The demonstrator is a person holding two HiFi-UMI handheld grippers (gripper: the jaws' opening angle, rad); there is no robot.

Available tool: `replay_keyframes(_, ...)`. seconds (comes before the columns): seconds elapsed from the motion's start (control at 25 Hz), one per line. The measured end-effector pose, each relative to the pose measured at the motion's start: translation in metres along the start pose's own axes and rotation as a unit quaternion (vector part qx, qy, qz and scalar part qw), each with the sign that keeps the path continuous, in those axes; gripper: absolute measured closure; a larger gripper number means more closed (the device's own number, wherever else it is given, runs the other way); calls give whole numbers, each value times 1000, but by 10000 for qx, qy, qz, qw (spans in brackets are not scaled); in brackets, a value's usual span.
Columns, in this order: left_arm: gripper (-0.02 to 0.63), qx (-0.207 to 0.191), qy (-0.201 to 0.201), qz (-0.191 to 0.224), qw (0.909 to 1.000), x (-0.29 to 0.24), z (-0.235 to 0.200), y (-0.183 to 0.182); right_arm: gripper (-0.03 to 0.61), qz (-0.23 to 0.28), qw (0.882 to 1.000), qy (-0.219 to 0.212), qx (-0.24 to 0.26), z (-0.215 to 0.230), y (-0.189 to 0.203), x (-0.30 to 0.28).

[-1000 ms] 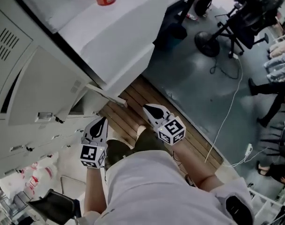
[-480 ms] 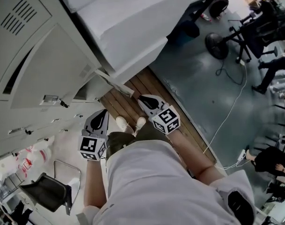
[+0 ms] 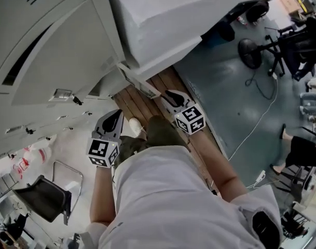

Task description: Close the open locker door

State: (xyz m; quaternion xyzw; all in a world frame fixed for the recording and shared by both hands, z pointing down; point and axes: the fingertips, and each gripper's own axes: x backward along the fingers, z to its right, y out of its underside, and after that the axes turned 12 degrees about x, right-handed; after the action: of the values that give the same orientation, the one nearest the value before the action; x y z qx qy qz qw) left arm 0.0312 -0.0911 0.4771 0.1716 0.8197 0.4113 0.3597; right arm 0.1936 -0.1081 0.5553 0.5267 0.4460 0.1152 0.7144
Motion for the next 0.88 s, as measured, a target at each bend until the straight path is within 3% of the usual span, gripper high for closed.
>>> replay_keyframes(0.24,609,266,-412,-36,9988,2,-9,11,432,-448,9972,-575,190,2,25,-24)
replay_keyframes(0.48,609,564,-942,79,9939,7,0,21,422,-890,9858,-1248,687,-1,54,-44)
replay_keyframes(0.88,609,1076,-2018,547,9720,38,6,45,436,-886,9721,-2008,831,-9,68,-59)
